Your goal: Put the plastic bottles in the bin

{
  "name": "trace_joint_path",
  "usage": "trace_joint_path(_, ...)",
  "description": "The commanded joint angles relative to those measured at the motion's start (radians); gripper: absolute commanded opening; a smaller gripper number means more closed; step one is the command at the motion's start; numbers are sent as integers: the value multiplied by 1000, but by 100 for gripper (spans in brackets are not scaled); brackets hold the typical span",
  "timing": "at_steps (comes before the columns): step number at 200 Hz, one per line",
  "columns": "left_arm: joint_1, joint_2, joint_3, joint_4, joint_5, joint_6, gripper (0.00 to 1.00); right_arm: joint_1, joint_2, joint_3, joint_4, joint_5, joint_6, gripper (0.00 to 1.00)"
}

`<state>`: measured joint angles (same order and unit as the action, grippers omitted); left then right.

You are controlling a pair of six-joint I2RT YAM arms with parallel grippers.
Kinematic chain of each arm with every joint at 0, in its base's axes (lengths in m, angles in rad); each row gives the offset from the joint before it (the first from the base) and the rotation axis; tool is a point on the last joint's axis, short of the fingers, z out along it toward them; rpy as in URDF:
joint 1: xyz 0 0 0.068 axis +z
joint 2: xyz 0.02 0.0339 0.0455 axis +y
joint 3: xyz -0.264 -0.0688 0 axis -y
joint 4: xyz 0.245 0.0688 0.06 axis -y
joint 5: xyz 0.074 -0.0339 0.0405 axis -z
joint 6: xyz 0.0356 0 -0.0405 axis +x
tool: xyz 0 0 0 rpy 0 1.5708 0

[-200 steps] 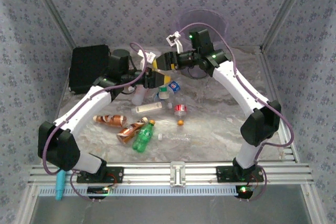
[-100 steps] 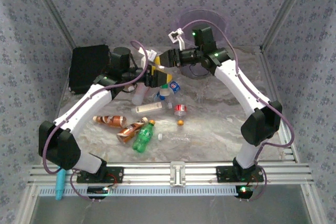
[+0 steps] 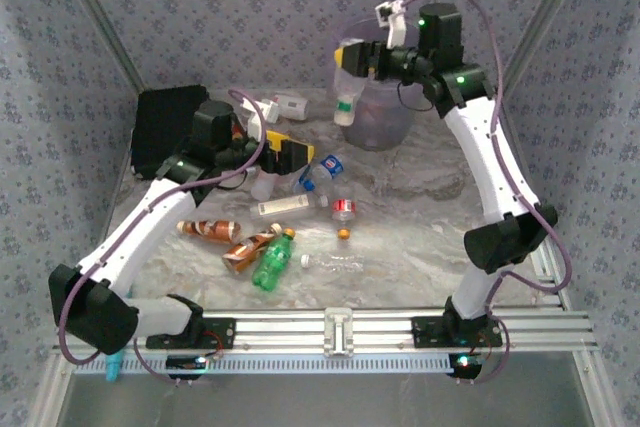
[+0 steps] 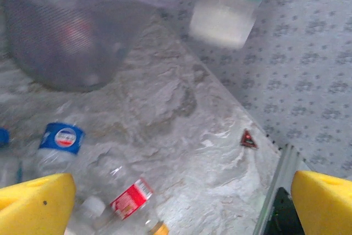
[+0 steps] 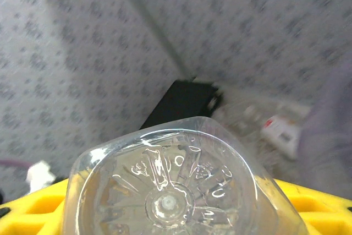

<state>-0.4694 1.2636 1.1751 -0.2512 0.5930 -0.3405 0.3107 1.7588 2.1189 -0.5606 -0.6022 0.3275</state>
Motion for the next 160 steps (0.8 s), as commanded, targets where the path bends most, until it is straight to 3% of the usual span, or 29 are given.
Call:
trace_joint_path(1, 6, -47, -32, -88, -107, 7, 100, -43, 52, 76, -7, 164, -10, 51)
trace_joint_path(43, 21, -133, -124, -75, -175, -31, 100, -120, 165, 183, 109, 246, 75, 50)
trace_joint_path(112, 146, -217, -134, -254, -272, -60, 100, -196, 498, 606, 9, 254, 187, 50)
trace_joint_path(160, 210, -228, -200, -246, -262, -96, 100, -175, 631, 633, 8, 231, 214, 49)
